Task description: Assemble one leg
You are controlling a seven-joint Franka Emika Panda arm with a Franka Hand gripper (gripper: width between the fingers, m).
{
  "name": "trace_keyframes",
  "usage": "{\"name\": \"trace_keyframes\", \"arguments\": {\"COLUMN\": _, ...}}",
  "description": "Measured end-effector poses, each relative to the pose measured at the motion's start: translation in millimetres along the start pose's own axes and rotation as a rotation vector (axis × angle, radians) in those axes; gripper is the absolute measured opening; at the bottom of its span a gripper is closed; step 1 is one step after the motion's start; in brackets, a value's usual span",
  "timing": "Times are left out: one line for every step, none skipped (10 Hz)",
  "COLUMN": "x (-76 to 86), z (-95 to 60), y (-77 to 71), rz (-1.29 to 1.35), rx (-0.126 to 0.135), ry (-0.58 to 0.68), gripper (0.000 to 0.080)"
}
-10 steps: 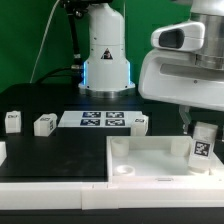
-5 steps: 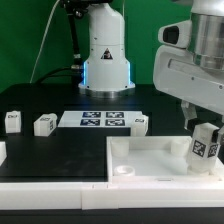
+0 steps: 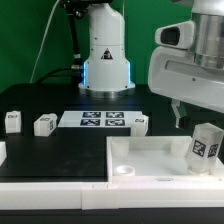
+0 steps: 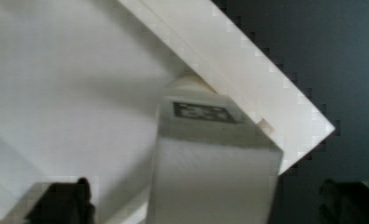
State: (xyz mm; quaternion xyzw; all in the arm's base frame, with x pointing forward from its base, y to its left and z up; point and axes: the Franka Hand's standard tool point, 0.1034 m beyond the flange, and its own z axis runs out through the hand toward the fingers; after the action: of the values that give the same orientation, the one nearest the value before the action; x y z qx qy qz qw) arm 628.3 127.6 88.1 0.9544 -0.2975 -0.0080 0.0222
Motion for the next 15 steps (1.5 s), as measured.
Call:
{"name": "trace_keyframes", "arguments": {"x": -1.6, "z": 0.0, "y": -1.5, "rz": -0.158, "rx": -0.005, "ry": 0.004, "gripper": 0.0648}}
{"name": "trace_keyframes", "arguments": {"x": -4.1, "z": 0.0, "y": -3.8, "rz": -0.296, "rx": -0.008, "ry": 0.006, "gripper": 0.0648}}
{"name": "trace_keyframes", "arguments": {"x": -4.7, "z": 0.8, "y": -4.0, "rz": -0.429, "rx": -0.008, "ry": 0.004, "gripper": 0.0648}}
{"name": "trace_keyframes", "arguments": {"x": -4.2, "z": 2.1, "y": -3.4, "rz": -0.529, "rx": -0.009, "ry": 0.004, "gripper": 0.0648}}
{"name": "trace_keyframes", "arguments": {"x": -3.9, "z": 2.6, "y": -3.1, "rz": -0.656, "rx": -0.009, "ry": 0.004, "gripper": 0.0648}}
{"name": "trace_keyframes", "arguments": {"x": -3.8, "z": 3.1, "y": -2.6, "rz": -0.765, "rx": -0.011, "ry": 0.005, "gripper": 0.0648}}
{"name": "trace_keyframes", "arguments": {"x": -4.1, "z": 3.9, "y": -1.9, "rz": -0.871, "rx": -0.014, "ry": 0.004, "gripper": 0.0648}}
{"name": "trace_keyframes", "arguments": {"x": -4.7, "z": 4.8, "y": -1.2, "rz": -0.944, "rx": -0.018, "ry": 0.003, "gripper": 0.0648}}
{"name": "trace_keyframes", "arguments": {"x": -5.9, "z": 5.8, "y": -0.9, "rz": -0.985, "rx": -0.021, "ry": 0.001, "gripper": 0.0648}}
{"name": "trace_keyframes", "arguments": {"x": -6.4, "z": 6.2, "y": -0.9, "rz": -0.985, "rx": -0.021, "ry": 0.001, "gripper": 0.0648}}
{"name": "trace_keyframes", "arguments": {"x": -5.9, "z": 6.2, "y": -0.4, "rz": -0.983, "rx": -0.021, "ry": 0.001, "gripper": 0.0636}}
{"name": "trace_keyframes", "arguments": {"x": -5.7, "z": 6.2, "y": -0.3, "rz": -0.983, "rx": -0.021, "ry": 0.001, "gripper": 0.0636}}
{"name": "trace_keyframes", "arguments": {"x": -5.7, "z": 6.2, "y": -0.2, "rz": -0.983, "rx": -0.021, "ry": 0.001, "gripper": 0.0467}}
{"name": "trace_keyframes", "arguments": {"x": -5.0, "z": 6.1, "y": 0.2, "rz": -0.982, "rx": -0.022, "ry": 0.002, "gripper": 0.0288}}
{"name": "trace_keyframes", "arguments": {"x": -4.7, "z": 6.1, "y": 0.5, "rz": -0.982, "rx": -0.022, "ry": 0.002, "gripper": 0.0291}}
